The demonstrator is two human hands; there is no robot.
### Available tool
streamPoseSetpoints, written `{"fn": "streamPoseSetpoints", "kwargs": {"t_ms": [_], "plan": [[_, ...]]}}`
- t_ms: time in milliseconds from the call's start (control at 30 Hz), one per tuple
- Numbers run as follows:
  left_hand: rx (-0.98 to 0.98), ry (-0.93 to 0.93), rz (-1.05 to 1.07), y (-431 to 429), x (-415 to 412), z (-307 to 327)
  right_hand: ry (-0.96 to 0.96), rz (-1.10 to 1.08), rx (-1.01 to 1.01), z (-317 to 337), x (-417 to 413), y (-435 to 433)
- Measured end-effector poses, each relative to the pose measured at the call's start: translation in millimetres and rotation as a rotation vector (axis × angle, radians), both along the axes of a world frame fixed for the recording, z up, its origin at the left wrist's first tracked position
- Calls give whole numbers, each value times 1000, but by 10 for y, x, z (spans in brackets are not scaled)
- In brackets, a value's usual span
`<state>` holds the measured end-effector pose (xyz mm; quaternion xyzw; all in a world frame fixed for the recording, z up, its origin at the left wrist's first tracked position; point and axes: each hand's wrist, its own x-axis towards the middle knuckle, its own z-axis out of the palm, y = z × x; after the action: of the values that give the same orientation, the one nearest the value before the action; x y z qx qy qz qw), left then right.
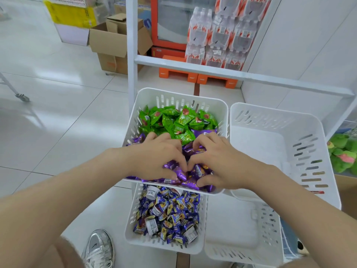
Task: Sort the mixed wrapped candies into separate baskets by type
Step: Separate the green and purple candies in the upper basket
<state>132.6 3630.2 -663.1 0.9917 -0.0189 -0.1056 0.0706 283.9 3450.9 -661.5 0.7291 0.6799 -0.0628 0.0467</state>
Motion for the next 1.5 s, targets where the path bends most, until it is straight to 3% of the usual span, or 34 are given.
{"fn": "streamPoseSetpoints", "kwargs": {"t_ms": [100, 267, 433, 600, 733, 900, 1067, 1200, 1367, 1500], "plan": [[124, 61, -50, -85, -26, -104, -71, 30, 25, -108, -45, 77], [270, -33, -76, 48, -32, -18, -124, 12, 120, -128, -61, 178], [259, -18, 32, 196, -97, 79, -49, -21, 210, -142, -32, 188], [191, -47, 84, 147, -101, 18, 26, 79, 18, -59, -36, 67], [130, -77, 118, 164, -54, -4, -67, 112, -128, -112, -133, 136], [8, -84, 105, 99, 20, -28, -184, 175, -82, -172, -163, 264], [142, -108, 88, 37, 60, -75, -171, 184, -14, -228, -110, 200], [113, -71, 104, 71, 58, -24, -8, 139, 148, -230, 6, 105], [49, -99, 153, 27, 85, 2, 570, -202, 452, 52, 98, -58], [-19, -125, 192, -40, 151, -20, 606, -288, 478, 116, 135, -149]]}}
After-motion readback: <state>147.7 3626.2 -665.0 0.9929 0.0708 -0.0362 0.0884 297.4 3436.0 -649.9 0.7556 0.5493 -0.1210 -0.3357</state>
